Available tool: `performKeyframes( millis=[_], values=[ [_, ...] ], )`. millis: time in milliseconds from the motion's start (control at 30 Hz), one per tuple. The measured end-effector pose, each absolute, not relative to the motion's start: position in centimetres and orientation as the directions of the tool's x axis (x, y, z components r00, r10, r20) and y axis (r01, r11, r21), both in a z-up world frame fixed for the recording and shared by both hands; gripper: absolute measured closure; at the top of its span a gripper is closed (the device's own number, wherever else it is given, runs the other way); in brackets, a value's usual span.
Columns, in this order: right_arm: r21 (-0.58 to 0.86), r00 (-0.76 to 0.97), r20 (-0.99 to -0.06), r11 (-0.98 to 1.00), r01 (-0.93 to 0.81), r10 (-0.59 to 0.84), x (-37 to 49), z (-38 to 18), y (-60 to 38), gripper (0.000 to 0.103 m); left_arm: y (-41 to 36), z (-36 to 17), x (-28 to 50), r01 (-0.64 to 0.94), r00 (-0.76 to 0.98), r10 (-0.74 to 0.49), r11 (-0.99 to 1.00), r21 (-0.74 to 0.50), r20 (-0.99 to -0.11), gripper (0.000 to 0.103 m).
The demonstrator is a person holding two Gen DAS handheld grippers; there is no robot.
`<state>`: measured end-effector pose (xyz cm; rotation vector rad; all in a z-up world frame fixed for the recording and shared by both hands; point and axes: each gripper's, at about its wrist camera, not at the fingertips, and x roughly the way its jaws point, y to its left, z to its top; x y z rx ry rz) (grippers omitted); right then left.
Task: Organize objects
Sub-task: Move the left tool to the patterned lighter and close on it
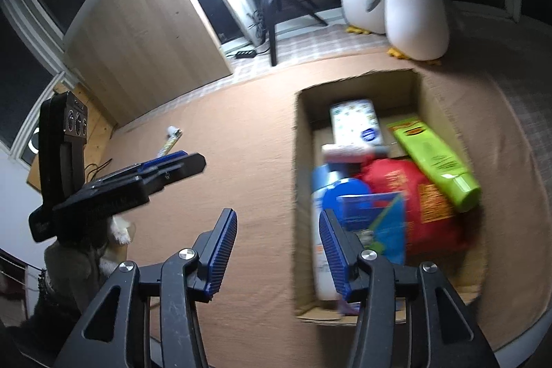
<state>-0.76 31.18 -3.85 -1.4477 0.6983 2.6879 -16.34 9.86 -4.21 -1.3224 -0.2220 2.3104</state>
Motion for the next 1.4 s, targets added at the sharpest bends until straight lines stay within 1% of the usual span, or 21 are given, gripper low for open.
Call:
performKeyframes(
  millis=[300, 433, 533, 633, 800, 1000, 1033, 1200, 1233, 1400],
  values=[
    [0.401, -0.554, -0.795, -0.899, -0.175, -0.247, -2.9, -4.2, 26.9, 0.057, -0.8, -5.2, -20.3, -0.124, -0.503, 0.337, -0.939, -0.319, -0.796, 0.047],
    [0.405, -0.541, -0.801, -0.898, -0.171, -0.258, -3.8, -4.7, 25.6, 0.057, -4.5, -6.3, -22.9, -0.056, -0.507, 0.295, -0.949, -0.311, -0.81, 0.047],
    [0.405, -0.53, -0.807, -0.898, -0.175, -0.261, -4.2, -5.0, 25.0, 0.057, -6.2, -7.4, -24.5, -0.026, -0.498, 0.285, -0.949, -0.315, -0.819, 0.048],
    [0.398, -0.514, -0.819, -0.898, -0.185, -0.257, -4.5, -5.6, 24.7, 0.057, -7.6, -8.8, -26.4, 0.0, -0.484, 0.265, -0.953, -0.303, -0.834, 0.053],
    [0.393, -0.493, -0.832, -0.897, -0.203, -0.253, -4.9, -6.3, 24.6, 0.057, -8.5, -10.8, -28.2, 0.02, -0.465, 0.262, -0.952, -0.306, -0.846, 0.054],
    [0.387, -0.482, -0.841, -0.895, -0.22, -0.245, -5.0, -6.7, 24.9, 0.057, -8.3, -12.3, -29.8, -0.004, -0.439, 0.27, -0.954, -0.299, -0.857, 0.054],
    [0.387, -0.481, -0.842, -0.894, -0.225, -0.244, -5.0, -6.8, 25.0, 0.057, -8.0, -12.5, -30.1, -0.01, -0.434, 0.271, -0.955, -0.296, -0.859, 0.055],
    [0.389, -0.474, -0.846, -0.89, -0.236, -0.244, -5.2, -7.0, 25.2, 0.057, -6.5, -13.6, -30.6, -0.047, -0.409, 0.26, -0.963, -0.264, -0.875, 0.067],
    [0.39, -0.472, -0.847, -0.89, -0.237, -0.245, -5.3, -7.0, 25.2, 0.057, -6.3, -13.7, -30.6, -0.054, -0.407, 0.254, -0.965, -0.255, -0.877, 0.072],
    [0.393, -0.464, -0.85, -0.888, -0.24, -0.25, -5.6, -7.2, 24.9, 0.057, -5.4, -14.0, -30.2, -0.072, -0.413, 0.238, -0.971, -0.229, -0.879, 0.075]
  ],
)
